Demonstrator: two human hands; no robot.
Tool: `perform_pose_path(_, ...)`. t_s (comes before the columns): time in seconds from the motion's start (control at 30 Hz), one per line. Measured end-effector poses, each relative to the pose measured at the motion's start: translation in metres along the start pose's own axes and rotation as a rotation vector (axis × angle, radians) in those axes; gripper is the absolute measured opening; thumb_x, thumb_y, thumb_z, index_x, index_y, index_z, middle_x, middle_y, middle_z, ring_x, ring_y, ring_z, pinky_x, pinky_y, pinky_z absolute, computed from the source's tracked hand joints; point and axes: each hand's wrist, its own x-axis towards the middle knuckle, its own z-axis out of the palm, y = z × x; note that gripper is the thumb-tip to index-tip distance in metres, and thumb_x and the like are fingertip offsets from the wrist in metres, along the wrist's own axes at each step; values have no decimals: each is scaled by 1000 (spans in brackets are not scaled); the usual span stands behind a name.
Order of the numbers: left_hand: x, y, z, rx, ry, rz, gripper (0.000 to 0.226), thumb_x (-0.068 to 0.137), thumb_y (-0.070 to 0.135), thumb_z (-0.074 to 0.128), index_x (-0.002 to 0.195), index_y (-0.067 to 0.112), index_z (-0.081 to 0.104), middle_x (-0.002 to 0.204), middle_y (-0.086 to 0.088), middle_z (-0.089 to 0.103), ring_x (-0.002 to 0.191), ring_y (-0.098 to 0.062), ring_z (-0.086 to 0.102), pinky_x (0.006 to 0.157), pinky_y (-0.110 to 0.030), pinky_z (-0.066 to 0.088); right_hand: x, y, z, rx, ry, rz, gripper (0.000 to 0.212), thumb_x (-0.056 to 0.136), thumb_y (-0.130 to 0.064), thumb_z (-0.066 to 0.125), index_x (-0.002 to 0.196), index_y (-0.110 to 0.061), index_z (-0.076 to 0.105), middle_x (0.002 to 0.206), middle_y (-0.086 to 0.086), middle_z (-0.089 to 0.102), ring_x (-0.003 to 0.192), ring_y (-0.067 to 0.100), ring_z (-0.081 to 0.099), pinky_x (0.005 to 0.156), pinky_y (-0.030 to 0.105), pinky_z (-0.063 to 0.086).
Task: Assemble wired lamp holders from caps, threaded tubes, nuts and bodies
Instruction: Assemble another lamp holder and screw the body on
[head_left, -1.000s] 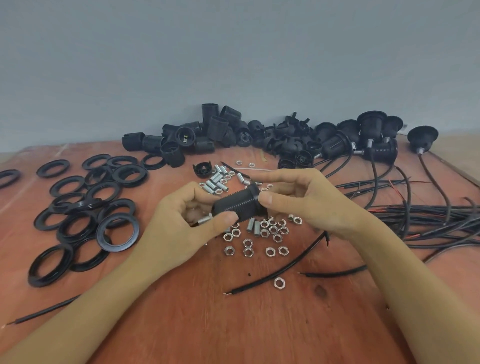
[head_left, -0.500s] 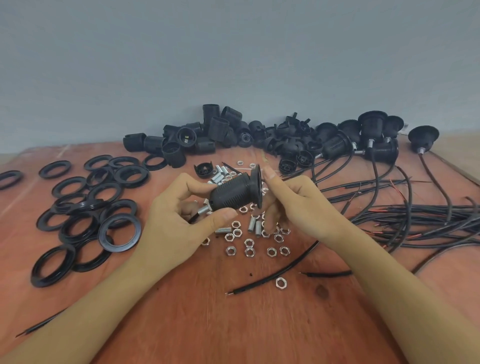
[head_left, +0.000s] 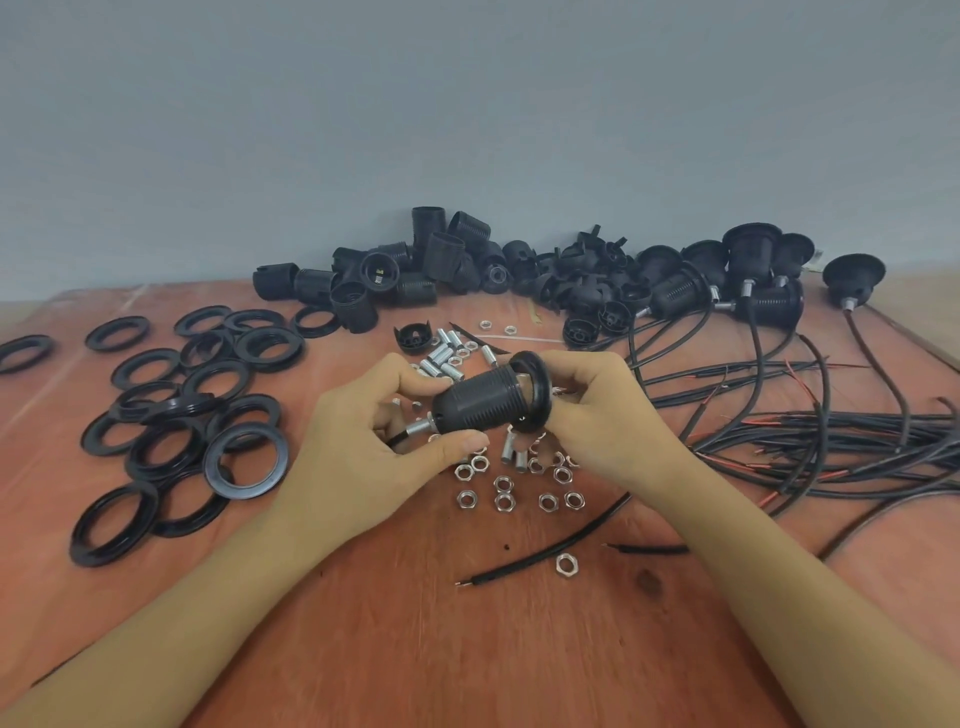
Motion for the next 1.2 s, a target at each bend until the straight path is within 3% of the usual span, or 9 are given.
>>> perform_pose_path(0.1,0,2,0,18,20,6,34,67,47,81,88,32,59,52,13,61,38,-5,42,46,-7,31,-1,-5,-3,73,-31,-4,35,95,6,50,96,-17,76,85,10,74,65,28,65,51,29,54)
perform_pose_path(0.33,1,3,-1,51,4,19,31,70,44,79,88,26,60,55,26,57,39,-1,39,46,-4,29,-1,-5,-10,100,-61,1,33,95,-31,55,115,-12,71,104,8,73,80,20,67,59,28,58)
perform_pose_path(0.43,2,0,-2,16,-26,-27,33,71,54,78,87,30,62,72,21,68,43,-8,48,46,-19,39,0,-2,-18,128,-109,-23,43,82,-19,69,124,-13,66,116,0,72,93,30,70,77,33,60)
perform_pose_path(0.53,4,-2,-4,-71,-78,-132,34,71,54,74,85,25,63,79,11,74,50,-24,59,48,-31,49,0,-2,-27,230,-187,-38,55,70,-10,75,124,-11,64,122,2,70,102,20,70,84,28,56)
perform_pose_path(0.63,7,4,-3,-271,-168,-267,33,77,44,77,83,15,63,63,1,71,38,-1,49,40,-12,37,0,-1,-28,228,-210,-68,56,68,-8,78,122,-12,65,123,3,69,106,21,69,85,29,55)
perform_pose_path(0.8,13,9,-8,-433,-293,-540,33,73,54,62,61,24,67,55,-12,60,31,-10,27,39,-19,16,-1,-1,-23,181,-207,-147,55,68,-11,83,120,-18,66,125,1,68,110,22,68,96,43,54)
perform_pose_path(1.0,12,7,-9,-454,-298,-531,33,73,52,63,66,21,68,54,-9,62,31,-8,31,36,-13,20,-1,-1,-18,132,-151,-165,47,68,-27,84,113,-29,71,112,-2,73,99,20,72,86,38,59)
perform_pose_path(1.13,8,2,-2,-318,-212,-283,42,63,37,89,86,17,61,60,0,68,39,-6,49,40,-15,37,0,1,-13,54,-50,-76,25,70,-56,75,89,-39,76,84,-3,76,68,13,72,60,23,56)
perform_pose_path(1.2,4,-1,1,-204,-214,-169,43,61,46,87,91,29,62,72,8,72,52,-12,62,49,-19,46,0,4,-9,23,-11,-29,41,73,-70,65,85,-32,75,67,3,72,50,14,66,45,23,50)
